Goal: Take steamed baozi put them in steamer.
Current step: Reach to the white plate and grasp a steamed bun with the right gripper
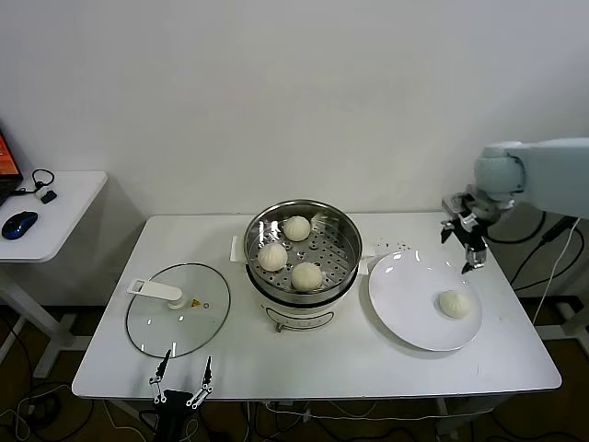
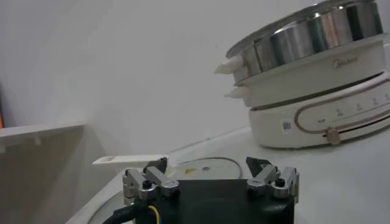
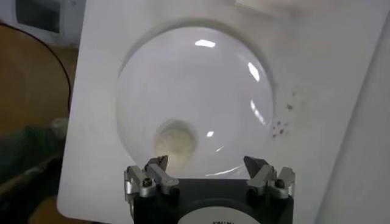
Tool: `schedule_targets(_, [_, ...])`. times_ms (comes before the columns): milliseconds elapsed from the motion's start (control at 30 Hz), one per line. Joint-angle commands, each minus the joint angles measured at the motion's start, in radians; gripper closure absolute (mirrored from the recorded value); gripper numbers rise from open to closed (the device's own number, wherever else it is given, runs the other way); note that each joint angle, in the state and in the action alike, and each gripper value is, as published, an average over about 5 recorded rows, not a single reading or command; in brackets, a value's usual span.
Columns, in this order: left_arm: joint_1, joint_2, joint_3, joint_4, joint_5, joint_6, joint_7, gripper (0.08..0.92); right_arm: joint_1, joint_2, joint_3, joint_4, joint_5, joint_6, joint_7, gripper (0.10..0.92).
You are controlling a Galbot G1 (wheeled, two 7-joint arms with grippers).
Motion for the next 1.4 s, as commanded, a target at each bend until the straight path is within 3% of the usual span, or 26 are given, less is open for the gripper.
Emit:
schedule_targets(33, [0.001,-0.001,-0.003,0.002,0.001,-0.001,0.0,0.177,-0.193,-0.176,0.105,-0.049,-0.036,-0.108,0.04,0.203])
schedule_targets(500, [0.004,-0.006,-0.009,0.011,0.007,-0.002,-0.001,0.177,-0.509,-0.168,0.391,-0.22,-0.158,-0.062,0.029,0.203])
schedule_targets(1400, [0.009,-0.006,-0.005,0.005,0.013,-0.008,-0.006,0.177,-0.584,-0.15,0.497,-0.234,-0.194,-0.051,0.063,0.203])
